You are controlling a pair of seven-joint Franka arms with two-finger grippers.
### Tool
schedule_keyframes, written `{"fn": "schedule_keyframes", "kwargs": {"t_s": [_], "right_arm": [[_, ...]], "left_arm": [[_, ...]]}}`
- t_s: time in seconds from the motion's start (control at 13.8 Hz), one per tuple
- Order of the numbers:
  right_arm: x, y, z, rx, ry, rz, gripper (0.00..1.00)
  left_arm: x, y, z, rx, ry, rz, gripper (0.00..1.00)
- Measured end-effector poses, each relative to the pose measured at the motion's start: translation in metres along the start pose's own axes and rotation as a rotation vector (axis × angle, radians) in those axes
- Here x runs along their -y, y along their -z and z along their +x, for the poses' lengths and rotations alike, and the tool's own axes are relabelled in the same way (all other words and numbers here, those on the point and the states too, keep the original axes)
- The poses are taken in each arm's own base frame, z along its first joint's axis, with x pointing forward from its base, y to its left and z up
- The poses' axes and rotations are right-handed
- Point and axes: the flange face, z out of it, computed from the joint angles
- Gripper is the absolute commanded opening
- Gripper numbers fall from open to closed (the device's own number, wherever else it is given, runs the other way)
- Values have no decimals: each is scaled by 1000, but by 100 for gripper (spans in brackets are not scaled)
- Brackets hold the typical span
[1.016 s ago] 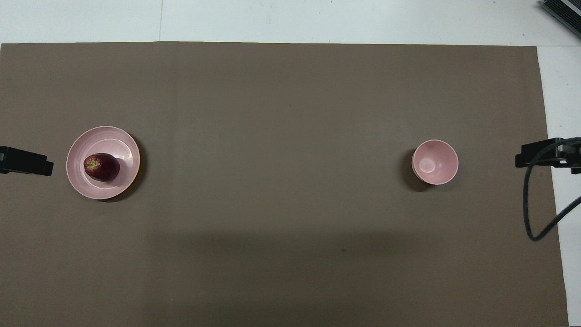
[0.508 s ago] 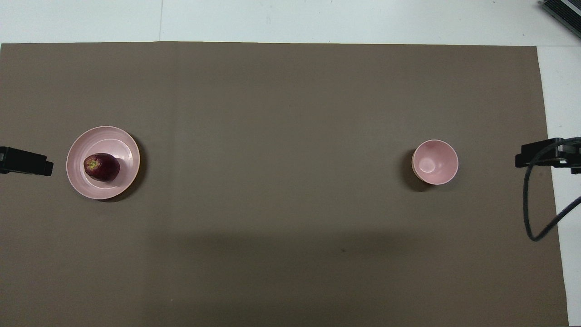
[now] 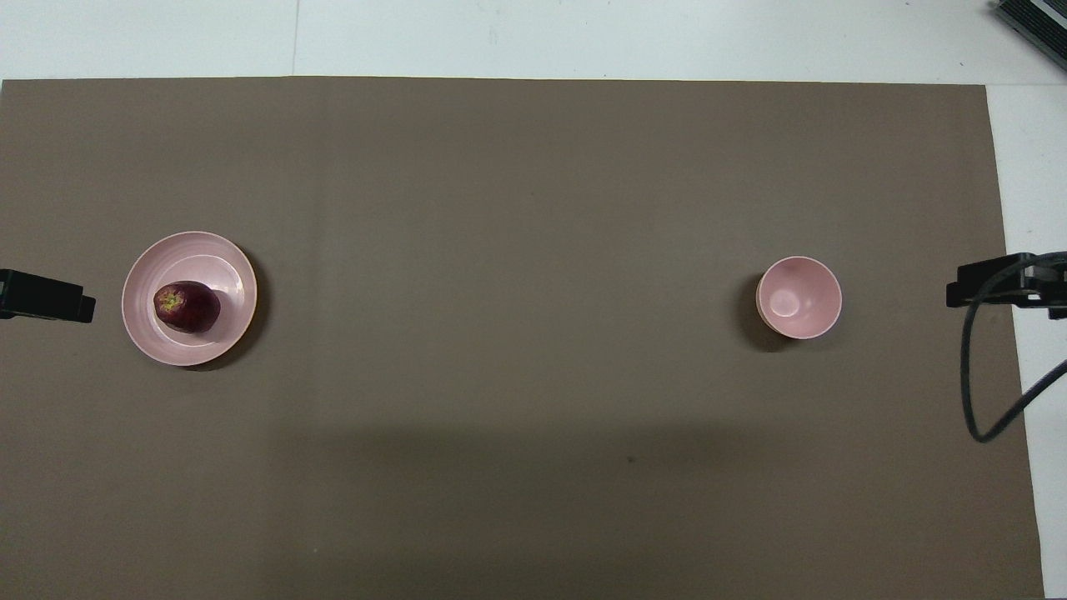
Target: Move apple from plate to bowl
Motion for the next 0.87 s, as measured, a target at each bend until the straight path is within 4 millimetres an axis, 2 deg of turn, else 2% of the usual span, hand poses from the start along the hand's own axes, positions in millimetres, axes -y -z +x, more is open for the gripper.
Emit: {"fn": "schedule_keyframes", "kwargs": {"t_s": [0.65,0.87], "right_arm": [[0,0,0,0,0,0,100],[0,0,0,0,0,0,100]], "left_arm": [[1,0,4,-34,1,3,100],[2,-22,12,-43,2,4,100]]}}
